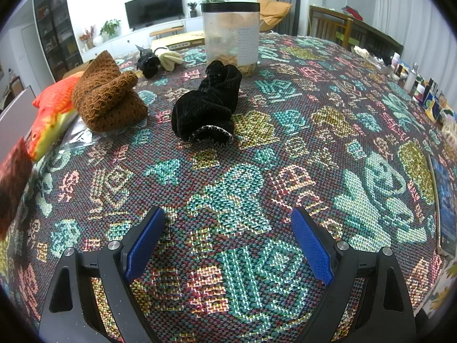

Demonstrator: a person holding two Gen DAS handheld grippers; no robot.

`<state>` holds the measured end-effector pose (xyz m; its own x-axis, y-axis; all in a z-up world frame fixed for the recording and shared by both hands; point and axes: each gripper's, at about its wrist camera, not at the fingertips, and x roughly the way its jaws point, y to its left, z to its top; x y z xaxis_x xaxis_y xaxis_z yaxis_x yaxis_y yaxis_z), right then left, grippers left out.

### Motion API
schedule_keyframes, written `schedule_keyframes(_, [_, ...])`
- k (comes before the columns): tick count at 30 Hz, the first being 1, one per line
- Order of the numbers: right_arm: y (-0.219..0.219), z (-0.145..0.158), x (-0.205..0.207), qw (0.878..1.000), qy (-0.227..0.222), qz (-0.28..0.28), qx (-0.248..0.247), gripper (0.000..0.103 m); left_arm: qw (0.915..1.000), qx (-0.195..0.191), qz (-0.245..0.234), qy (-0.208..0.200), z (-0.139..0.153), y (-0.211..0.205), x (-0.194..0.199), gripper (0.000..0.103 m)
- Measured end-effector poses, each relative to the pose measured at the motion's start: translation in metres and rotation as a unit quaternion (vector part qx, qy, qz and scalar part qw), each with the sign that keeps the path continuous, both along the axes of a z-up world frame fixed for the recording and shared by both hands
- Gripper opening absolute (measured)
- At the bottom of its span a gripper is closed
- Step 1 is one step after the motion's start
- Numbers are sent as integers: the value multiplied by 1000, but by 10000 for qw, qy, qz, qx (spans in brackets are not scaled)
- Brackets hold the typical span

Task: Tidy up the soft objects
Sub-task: 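Grasp the red mesh bag with the left tool, then lift the red mesh bag and hold it in the left tool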

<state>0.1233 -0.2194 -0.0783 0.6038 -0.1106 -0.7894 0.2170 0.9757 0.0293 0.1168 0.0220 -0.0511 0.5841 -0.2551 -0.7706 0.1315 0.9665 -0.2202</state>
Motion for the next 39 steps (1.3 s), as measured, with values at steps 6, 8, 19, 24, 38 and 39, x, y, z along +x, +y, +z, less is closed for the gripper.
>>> schedule_keyframes(6, [0,0,0,10000,-12,-4,18,91,9961,757,-452,-6,-17,-39,7,98])
schedule_keyframes(8, [0,0,0,10000,-1,-5,-4,91,9948,774,-653,102,-23,-43,14,98])
schedule_keyframes(19, [-1,0,0,10000,-8,-4,7,91,9921,1068,-659,74,-42,-59,33,103])
schedule_keyframes(24, [-1,0,0,10000,-8,-4,8,91,9923,1087,-588,-73,-45,-59,30,103])
schedule_keyframes(38, [0,0,0,10000,-9,-3,8,91,9923,1087,-584,-81,-45,-59,30,103])
schedule_keyframes(39, [0,0,0,10000,-9,-3,7,91,9923,1087,-584,-81,-45,-59,30,103])
